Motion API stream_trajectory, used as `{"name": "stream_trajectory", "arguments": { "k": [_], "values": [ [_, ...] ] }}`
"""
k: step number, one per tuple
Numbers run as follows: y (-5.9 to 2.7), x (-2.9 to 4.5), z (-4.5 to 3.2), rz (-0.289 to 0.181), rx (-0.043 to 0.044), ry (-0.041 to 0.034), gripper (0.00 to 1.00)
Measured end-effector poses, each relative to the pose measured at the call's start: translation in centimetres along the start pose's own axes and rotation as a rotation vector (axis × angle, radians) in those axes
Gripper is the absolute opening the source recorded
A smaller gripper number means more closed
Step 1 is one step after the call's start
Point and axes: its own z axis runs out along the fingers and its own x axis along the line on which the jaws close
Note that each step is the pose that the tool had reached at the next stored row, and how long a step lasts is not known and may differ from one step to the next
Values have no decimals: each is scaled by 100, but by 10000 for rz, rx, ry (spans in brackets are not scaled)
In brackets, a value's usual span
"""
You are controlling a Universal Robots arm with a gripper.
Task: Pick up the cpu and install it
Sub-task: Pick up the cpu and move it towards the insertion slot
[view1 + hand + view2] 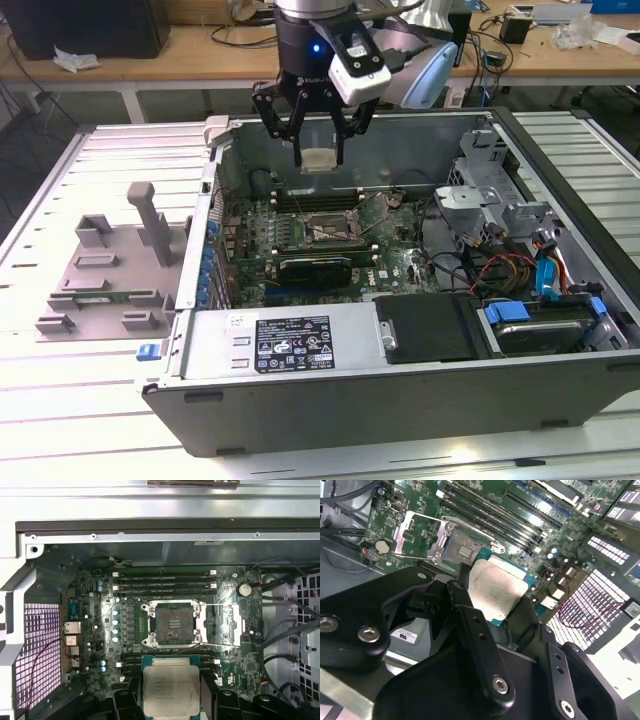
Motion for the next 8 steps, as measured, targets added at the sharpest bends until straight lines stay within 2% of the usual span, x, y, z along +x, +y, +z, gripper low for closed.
{"name": "stream_trajectory", "arguments": {
  "k": [2, 5, 8],
  "values": [
    [20, 1, 76, -11, 0, 0, 55],
    [68, -2, 148, -43, 1, 2, 55],
    [92, -75, 227, -67, -2, 3, 55]
  ]
}}
